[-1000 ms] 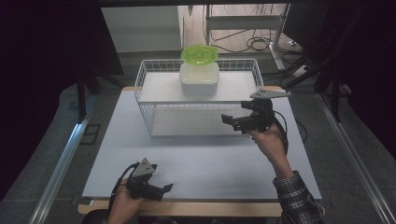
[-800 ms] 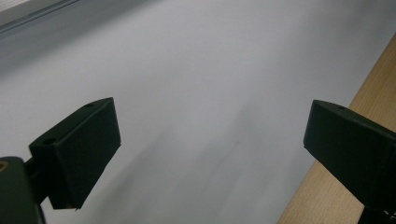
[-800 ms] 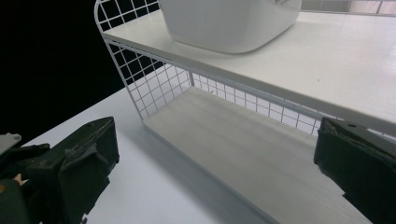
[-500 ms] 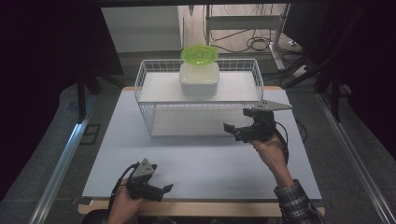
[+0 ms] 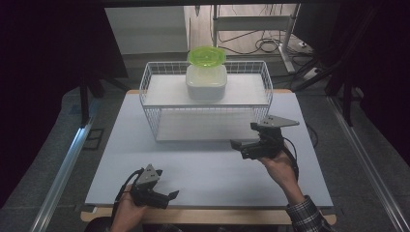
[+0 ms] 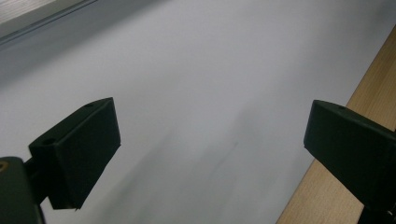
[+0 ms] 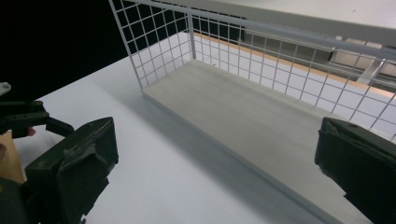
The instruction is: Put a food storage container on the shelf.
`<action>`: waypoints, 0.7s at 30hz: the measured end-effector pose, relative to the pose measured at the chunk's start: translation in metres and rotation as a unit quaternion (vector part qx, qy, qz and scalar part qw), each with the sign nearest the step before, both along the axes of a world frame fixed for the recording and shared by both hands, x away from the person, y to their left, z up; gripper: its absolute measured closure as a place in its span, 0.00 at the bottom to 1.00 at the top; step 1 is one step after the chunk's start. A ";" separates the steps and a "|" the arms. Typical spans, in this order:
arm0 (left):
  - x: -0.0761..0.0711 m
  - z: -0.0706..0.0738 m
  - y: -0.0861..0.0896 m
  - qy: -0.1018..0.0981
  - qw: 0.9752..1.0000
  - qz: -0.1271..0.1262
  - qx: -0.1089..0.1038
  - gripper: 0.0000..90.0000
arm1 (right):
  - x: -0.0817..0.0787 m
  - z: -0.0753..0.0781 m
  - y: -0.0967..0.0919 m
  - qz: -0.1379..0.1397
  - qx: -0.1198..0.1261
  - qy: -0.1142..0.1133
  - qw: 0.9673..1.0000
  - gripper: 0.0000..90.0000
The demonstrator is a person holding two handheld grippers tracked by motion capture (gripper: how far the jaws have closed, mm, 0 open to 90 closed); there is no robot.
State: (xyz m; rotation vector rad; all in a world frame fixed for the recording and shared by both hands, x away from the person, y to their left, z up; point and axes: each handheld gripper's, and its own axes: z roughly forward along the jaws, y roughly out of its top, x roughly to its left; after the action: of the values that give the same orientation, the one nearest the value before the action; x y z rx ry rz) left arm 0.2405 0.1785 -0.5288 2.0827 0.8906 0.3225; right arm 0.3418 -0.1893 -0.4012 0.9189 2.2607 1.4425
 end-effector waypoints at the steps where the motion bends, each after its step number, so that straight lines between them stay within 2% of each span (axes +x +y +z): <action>1: 0.000 0.000 0.000 0.000 1.000 0.000 0.000 0.04 | 0.000 0.000 0.000 0.000 0.000 0.000 1.000 0.00; 6: 0.000 0.000 0.000 -0.001 1.000 0.001 0.002 0.04 | -0.005 -0.003 0.001 0.004 -0.002 0.001 1.000 0.00; 12: 0.000 -0.001 -0.001 -0.002 1.000 0.001 0.007 0.04 | -0.011 -0.012 0.000 0.003 -0.017 0.005 1.000 0.00; 14: 0.000 -0.001 -0.001 -0.002 1.000 0.001 0.007 0.04 | -0.014 -0.017 -0.001 0.000 -0.030 0.006 1.000 0.00; 21: 0.000 -0.001 -0.001 -0.002 1.000 0.002 0.006 0.04 | -0.022 -0.026 -0.007 -0.003 -0.036 0.007 0.999 0.00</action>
State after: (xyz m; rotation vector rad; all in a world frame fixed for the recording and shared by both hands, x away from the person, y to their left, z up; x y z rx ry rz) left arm 0.2404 0.1775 -0.5296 2.0921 0.8927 0.3340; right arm 0.3198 -0.1961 -0.4273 0.9150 2.3013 1.3469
